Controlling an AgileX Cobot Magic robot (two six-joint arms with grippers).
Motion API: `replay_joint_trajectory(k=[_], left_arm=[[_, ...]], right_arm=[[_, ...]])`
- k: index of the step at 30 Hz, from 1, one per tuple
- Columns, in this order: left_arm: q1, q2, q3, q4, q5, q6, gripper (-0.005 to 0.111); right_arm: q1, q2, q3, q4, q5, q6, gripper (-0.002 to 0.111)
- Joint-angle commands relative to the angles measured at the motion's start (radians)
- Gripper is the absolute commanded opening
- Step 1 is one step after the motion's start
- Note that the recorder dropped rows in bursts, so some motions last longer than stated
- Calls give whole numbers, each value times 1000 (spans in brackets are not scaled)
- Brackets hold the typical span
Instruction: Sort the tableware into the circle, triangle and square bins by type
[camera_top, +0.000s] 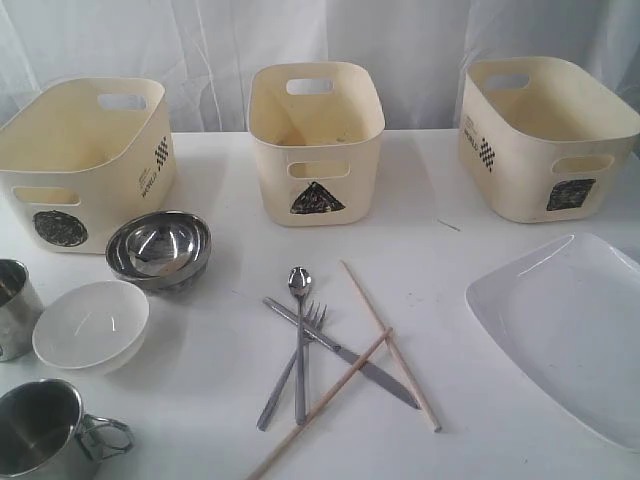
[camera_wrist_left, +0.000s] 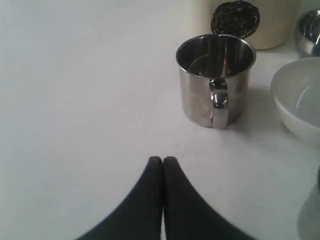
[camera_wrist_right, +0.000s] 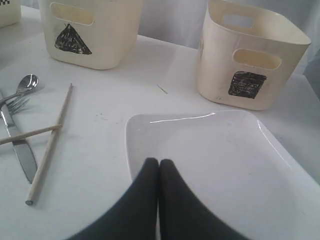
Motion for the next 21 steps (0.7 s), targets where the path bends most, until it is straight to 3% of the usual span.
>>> replay_joint_trajectory(k=[1, 4, 8, 13, 17, 21], left_arm=[[-7, -4, 4, 138, -26, 162, 0], [-7, -4, 4, 36, -174, 99, 0], [-7, -4, 4, -222, -460, -169, 0], [-7, -4, 4, -237, -738, -314, 0], [-7, -4, 4, -239, -958, -565, 0], [-7, -4, 4, -235, -1174, -622, 0]], right_arm=[[3, -6, 4, -3, -4, 3, 0], [3, -6, 4, -3, -4, 3, 0], [3, -6, 4, -3, -4, 3, 0], [3, -6, 4, -3, -4, 3, 0], [3, -6, 4, -3, -4, 3, 0], [3, -6, 4, -3, -4, 3, 0]])
